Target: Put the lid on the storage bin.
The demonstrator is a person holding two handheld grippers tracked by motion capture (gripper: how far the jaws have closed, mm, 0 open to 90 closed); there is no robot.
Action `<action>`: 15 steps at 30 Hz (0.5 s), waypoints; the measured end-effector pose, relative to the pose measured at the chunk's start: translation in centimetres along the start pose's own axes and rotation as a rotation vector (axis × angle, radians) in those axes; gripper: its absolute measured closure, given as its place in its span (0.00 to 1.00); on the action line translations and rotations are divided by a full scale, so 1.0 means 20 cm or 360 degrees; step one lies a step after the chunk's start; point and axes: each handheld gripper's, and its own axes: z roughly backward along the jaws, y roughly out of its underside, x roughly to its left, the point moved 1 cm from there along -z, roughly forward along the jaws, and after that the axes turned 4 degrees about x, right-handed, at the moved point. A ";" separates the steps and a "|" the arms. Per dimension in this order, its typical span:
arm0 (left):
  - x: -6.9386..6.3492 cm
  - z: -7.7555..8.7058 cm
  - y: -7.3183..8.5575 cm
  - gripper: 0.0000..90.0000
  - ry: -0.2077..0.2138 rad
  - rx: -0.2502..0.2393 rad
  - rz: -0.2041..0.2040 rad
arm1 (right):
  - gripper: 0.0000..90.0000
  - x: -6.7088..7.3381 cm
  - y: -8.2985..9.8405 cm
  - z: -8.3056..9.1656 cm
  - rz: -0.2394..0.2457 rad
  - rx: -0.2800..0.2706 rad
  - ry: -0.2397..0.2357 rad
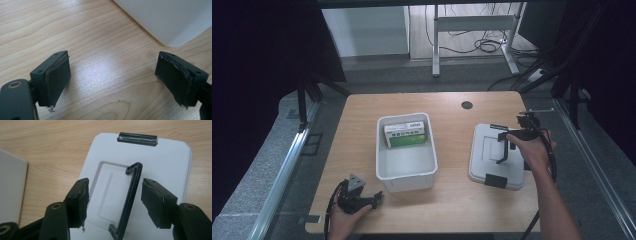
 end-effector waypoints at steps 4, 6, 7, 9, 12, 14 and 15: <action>0.00 0.00 0.00 0.14 0.0000 -0.0001 0.0000 | 0.44 -0.02 0.01 -0.02 -0.0018 0.0013 -0.0001; 0.00 0.00 0.00 0.14 0.0000 -0.0001 0.0000 | 0.46 -0.03 0.02 -0.04 -0.0035 0.0028 -0.0007; 0.00 0.00 0.00 0.14 0.0000 -0.0001 0.0000 | 0.46 -0.03 0.02 -0.04 -0.0035 0.0028 -0.0007; 0.00 0.00 0.00 0.14 0.0001 -0.0001 0.0000 | 0.48 -0.05 0.02 -0.06 -0.0053 0.0042 -0.0019; 0.00 0.00 0.00 0.14 0.0001 0.0000 0.0000 | 0.51 -0.07 0.03 -0.08 -0.0079 0.0087 -0.0005; 0.00 0.00 0.00 0.14 0.0000 -0.0001 0.0000 | 0.53 -0.07 0.03 -0.08 -0.0106 0.0085 -0.0006; 0.00 0.00 0.00 0.14 0.0000 -0.0001 0.0000 | 0.54 -0.08 0.03 -0.08 -0.0113 0.0089 -0.0007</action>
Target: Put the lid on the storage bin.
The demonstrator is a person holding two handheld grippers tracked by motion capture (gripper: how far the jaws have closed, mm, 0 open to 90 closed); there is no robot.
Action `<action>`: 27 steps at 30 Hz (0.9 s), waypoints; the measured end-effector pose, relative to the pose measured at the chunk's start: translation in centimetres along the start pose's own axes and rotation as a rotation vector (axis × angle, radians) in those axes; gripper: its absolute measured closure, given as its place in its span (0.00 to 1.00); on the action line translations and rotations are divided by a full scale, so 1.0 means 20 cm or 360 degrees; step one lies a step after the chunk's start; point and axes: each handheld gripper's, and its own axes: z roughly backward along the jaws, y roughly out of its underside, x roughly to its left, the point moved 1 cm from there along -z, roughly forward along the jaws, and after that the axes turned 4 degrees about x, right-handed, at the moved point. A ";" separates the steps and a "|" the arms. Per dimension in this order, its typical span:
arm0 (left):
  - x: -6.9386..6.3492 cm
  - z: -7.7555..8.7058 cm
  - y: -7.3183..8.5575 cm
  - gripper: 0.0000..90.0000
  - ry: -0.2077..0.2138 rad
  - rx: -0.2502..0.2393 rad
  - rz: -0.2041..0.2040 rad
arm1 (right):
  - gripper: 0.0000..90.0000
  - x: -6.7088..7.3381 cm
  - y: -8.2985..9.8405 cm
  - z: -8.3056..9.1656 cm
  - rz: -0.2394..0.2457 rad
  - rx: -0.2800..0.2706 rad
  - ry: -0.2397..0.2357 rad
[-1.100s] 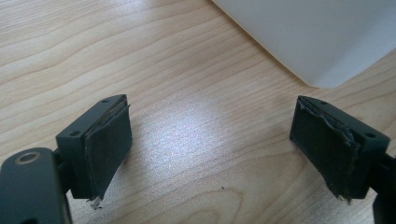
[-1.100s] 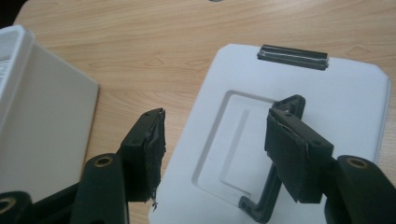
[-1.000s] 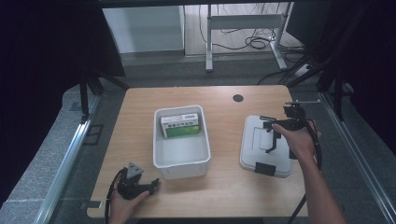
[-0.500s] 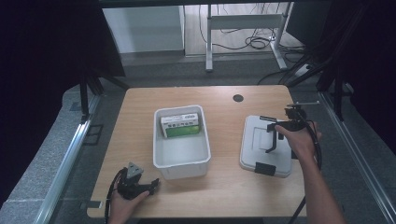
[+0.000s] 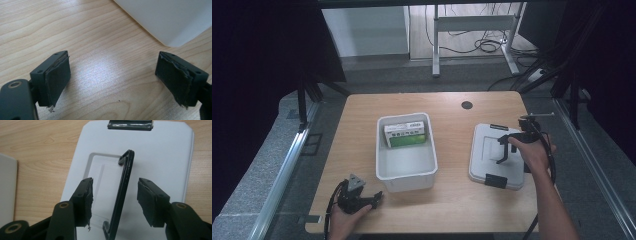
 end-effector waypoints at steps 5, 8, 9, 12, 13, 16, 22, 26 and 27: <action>0.00 0.00 0.00 0.14 0.0000 0.0000 -0.0001 | 0.58 0.00 0.00 -0.01 -0.0041 0.0028 -0.0013; 0.00 0.00 0.00 0.14 0.0000 0.0000 -0.0001 | 0.63 -0.01 0.00 -0.02 -0.0083 0.0064 0.0001; 0.00 0.00 0.00 0.14 0.0000 0.0000 -0.0001 | 0.64 -0.01 0.00 -0.02 -0.0091 0.0067 0.0003; 0.00 0.00 0.00 0.14 0.0000 0.0000 0.0000 | 0.68 -0.02 0.00 -0.03 -0.0114 0.0096 0.0002; 0.00 0.00 0.00 0.14 0.0000 0.0000 -0.0001 | 0.69 -0.02 0.00 -0.03 -0.0122 0.0102 0.0004; 0.00 0.00 0.00 0.14 0.0000 0.0001 -0.0001 | 0.73 -0.03 -0.01 -0.04 -0.0154 0.0114 0.0001; 0.00 0.00 0.00 0.14 0.0000 0.0001 -0.0001 | 0.81 -0.04 -0.01 -0.07 -0.0183 0.0186 0.0005; 0.00 0.00 0.00 0.14 0.0000 0.0001 -0.0001 | 0.86 -0.04 -0.01 -0.09 -0.0212 0.0237 0.0003; 0.00 0.00 0.00 0.14 0.0000 0.0000 -0.0001 | 0.90 -0.05 -0.01 -0.10 -0.0223 0.0250 -0.0013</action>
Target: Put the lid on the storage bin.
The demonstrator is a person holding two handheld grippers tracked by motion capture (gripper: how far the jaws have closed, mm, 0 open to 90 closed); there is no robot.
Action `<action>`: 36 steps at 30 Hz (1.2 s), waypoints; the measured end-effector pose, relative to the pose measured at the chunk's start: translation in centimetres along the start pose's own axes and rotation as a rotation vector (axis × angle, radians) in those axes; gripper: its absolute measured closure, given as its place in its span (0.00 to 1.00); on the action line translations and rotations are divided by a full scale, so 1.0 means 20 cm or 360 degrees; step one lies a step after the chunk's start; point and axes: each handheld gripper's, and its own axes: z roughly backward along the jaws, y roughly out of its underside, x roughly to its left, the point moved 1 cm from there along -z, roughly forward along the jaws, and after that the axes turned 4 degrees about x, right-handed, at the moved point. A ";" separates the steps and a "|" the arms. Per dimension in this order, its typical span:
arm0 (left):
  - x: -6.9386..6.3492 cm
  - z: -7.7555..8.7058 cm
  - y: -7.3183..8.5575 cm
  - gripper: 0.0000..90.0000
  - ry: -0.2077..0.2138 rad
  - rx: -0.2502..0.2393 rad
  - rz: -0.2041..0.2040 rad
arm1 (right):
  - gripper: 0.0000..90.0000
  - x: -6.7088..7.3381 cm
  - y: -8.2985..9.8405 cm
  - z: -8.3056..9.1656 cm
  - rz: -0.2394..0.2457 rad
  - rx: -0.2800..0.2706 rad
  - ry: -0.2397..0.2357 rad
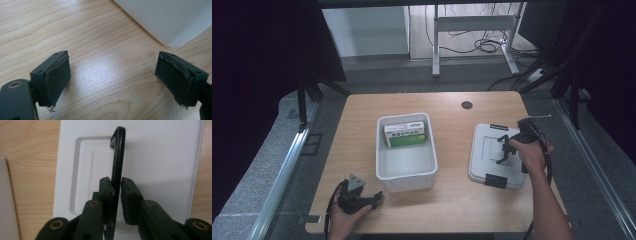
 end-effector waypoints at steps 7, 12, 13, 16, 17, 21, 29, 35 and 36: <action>0.00 0.00 0.00 0.14 0.0000 0.0000 0.0000 | 0.93 0.01 0.00 0.00 -0.0064 0.0026 -0.0022; 0.00 0.00 0.00 0.14 -0.0001 -0.0001 0.0000 | 0.94 0.01 0.00 0.00 -0.0135 0.0035 -0.0048; 0.00 0.00 0.00 0.14 -0.0001 0.0000 0.0000 | 0.94 0.01 0.00 0.00 -0.0135 0.0035 -0.0048; 0.00 0.00 0.00 0.14 -0.0001 0.0000 0.0000 | 0.94 0.02 0.00 0.01 -0.0140 0.0040 -0.0031; 0.00 0.00 0.00 0.14 -0.0002 0.0000 0.0000 | 0.94 0.02 0.00 0.01 -0.0151 0.0041 -0.0029; 0.00 0.00 0.00 0.14 0.0000 0.0000 0.0000 | 0.94 0.04 0.00 0.02 -0.0132 0.0035 -0.0032; 0.00 0.00 0.00 0.14 0.0000 -0.0001 0.0001 | 0.94 0.05 0.01 0.09 -0.0104 0.0004 -0.0050; 0.00 0.00 0.00 0.14 -0.0001 -0.0001 0.0001 | 0.94 0.06 0.03 0.17 -0.0054 -0.0029 -0.0120; 0.00 0.00 0.00 0.14 0.0000 -0.0001 0.0002 | 0.94 0.07 0.03 0.19 -0.0049 -0.0037 -0.0124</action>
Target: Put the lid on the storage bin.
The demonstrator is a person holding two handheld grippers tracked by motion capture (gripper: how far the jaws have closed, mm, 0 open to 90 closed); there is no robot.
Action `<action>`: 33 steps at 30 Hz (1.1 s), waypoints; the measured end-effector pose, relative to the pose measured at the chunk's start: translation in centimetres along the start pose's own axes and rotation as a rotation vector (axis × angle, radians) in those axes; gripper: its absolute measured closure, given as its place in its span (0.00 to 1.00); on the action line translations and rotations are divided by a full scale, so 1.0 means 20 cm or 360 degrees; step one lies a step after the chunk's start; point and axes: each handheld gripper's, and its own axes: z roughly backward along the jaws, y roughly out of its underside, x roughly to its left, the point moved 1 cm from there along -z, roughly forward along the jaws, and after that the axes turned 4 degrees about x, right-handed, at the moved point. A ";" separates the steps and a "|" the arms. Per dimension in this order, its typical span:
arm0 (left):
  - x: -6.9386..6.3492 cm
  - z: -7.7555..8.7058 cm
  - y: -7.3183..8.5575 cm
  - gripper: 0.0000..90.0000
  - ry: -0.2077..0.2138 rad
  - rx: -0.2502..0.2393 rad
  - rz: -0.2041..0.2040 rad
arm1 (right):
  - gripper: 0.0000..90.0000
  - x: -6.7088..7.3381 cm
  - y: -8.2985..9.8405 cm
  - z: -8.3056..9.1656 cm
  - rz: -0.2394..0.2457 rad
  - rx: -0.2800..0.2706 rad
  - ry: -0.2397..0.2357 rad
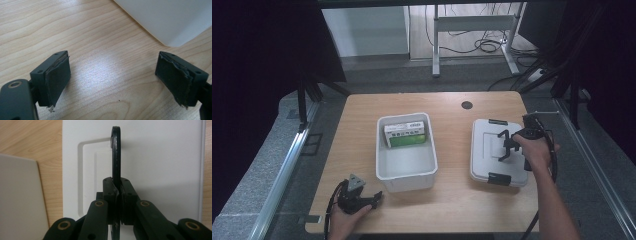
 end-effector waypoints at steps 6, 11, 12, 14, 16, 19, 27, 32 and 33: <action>0.00 0.00 0.00 0.14 -0.0002 0.0000 0.0000 | 0.94 0.06 0.02 0.10 0.0065 -0.0038 -0.0017; 0.00 0.00 0.00 0.14 -0.0002 0.0001 0.0000 | 0.94 0.12 0.03 0.17 0.0125 -0.0054 -0.0046; 0.00 0.00 0.00 0.14 -0.0001 0.0002 0.0000 | 0.94 0.14 0.04 0.18 0.0137 -0.0058 -0.0055; 0.00 0.00 0.00 0.14 -0.0001 0.0002 0.0000 | 0.94 0.16 0.04 0.20 0.0161 -0.0065 -0.0071; 0.00 0.00 0.00 0.14 -0.0002 0.0001 0.0000 | 0.94 0.18 0.05 0.21 0.0176 -0.0067 -0.0081; 0.00 0.00 0.00 0.14 -0.0001 0.0001 0.0001 | 0.94 0.19 0.05 0.22 0.0199 -0.0068 -0.0083; 0.00 0.00 0.00 0.14 -0.0002 -0.0003 0.0000 | 0.94 0.24 0.08 0.25 0.0237 -0.0090 -0.0133; 0.00 0.00 0.00 0.14 -0.0004 -0.0003 0.0000 | 0.94 0.27 0.10 0.27 0.0265 -0.0096 -0.0150; 0.00 0.00 0.00 0.14 -0.0004 -0.0004 0.0000 | 0.94 0.28 0.10 0.27 0.0272 -0.0100 -0.0157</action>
